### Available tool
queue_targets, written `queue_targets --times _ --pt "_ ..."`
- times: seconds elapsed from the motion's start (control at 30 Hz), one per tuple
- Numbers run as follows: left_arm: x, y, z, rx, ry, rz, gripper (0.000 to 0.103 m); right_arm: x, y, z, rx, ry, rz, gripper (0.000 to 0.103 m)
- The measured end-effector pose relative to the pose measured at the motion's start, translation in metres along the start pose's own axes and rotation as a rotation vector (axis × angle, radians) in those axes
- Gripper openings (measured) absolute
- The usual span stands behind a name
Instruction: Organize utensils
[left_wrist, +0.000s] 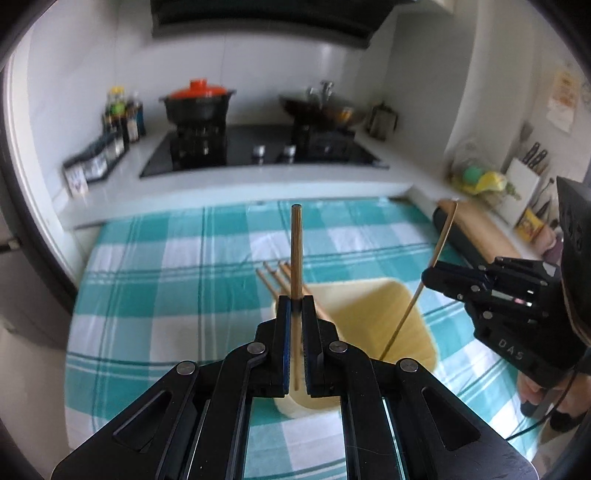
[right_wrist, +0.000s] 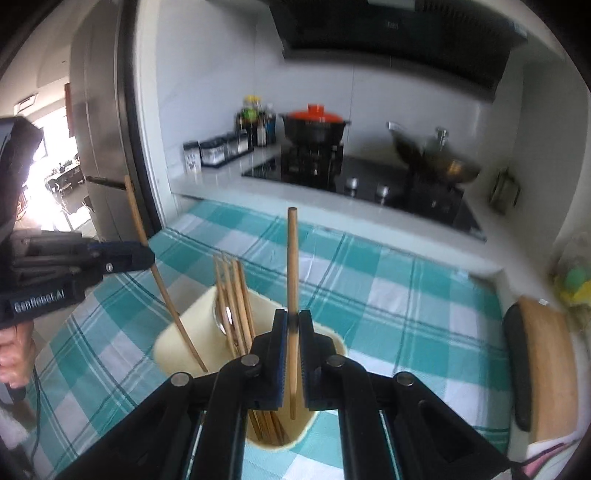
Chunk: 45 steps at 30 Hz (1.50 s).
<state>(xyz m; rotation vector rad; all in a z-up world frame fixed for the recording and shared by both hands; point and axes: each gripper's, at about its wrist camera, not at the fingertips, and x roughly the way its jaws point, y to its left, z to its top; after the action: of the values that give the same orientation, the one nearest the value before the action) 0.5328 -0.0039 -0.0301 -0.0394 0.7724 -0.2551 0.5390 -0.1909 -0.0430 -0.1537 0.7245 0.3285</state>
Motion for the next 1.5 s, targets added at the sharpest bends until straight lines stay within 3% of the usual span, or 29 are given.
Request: queue_targets --times 0.1,0.17,0.23,0.3,0.37,0.43,0.5,0.6,0.7,0.77,0.9,0.97,1.1,1.27,1.37,1.5 --pt "0.014 0.002 -0.002 -0.012 0.028 -0.009 0.005 0.013 -0.005 -0.004 0.050 0.015 0.036 0.007" --pt "0.013 0.004 -0.005 -0.019 0.032 -0.006 0.011 0.018 -0.012 -0.005 0.096 0.013 0.045 0.012" --pt "0.001 0.004 -0.007 -0.015 0.014 -0.002 0.038 0.007 -0.019 -0.009 0.141 -0.033 0.046 0.035" --pt "-0.021 0.001 -0.012 0.015 -0.035 0.040 0.054 -0.010 -0.022 -0.013 0.152 -0.082 0.028 0.041" --pt "-0.051 -0.004 -0.024 0.060 -0.093 0.089 0.068 -0.031 -0.021 -0.018 0.149 -0.120 0.017 0.042" --pt "-0.076 -0.010 -0.038 0.086 -0.140 0.124 0.092 -0.060 -0.020 -0.032 0.147 -0.166 0.007 0.050" --pt "-0.101 -0.017 -0.057 0.106 -0.188 0.165 0.103 -0.086 -0.016 -0.051 0.148 -0.197 -0.017 0.056" --pt "-0.130 -0.034 -0.096 0.127 -0.245 0.268 0.103 -0.121 -0.005 -0.083 0.144 -0.230 -0.075 0.060" --pt "-0.149 -0.048 -0.134 0.082 -0.277 0.333 0.103 -0.154 0.014 -0.124 0.133 -0.256 -0.157 0.069" --pt "-0.160 -0.054 -0.153 0.033 -0.289 0.304 0.103 -0.171 0.022 -0.149 0.154 -0.262 -0.176 0.077" --pt "-0.186 -0.058 -0.181 -0.069 -0.321 0.192 0.103 -0.199 0.038 -0.189 0.221 -0.255 -0.173 0.082" --pt "-0.195 -0.061 -0.188 -0.075 -0.333 0.211 0.103 -0.207 0.045 -0.201 0.233 -0.249 -0.175 0.086" --pt "-0.203 -0.071 -0.198 -0.039 -0.327 0.388 0.103 -0.221 0.063 -0.212 0.229 -0.249 -0.208 0.091" --pt "-0.213 -0.079 -0.215 -0.005 -0.310 0.449 0.103 -0.235 0.085 -0.215 0.216 -0.267 -0.220 0.102" --pt "-0.220 -0.087 -0.224 0.029 -0.323 0.487 0.103 -0.243 0.095 -0.213 0.200 -0.289 -0.227 0.103" --pt "-0.223 -0.091 -0.228 0.037 -0.303 0.458 0.103 -0.247 0.104 -0.211 0.184 -0.289 -0.223 0.103"
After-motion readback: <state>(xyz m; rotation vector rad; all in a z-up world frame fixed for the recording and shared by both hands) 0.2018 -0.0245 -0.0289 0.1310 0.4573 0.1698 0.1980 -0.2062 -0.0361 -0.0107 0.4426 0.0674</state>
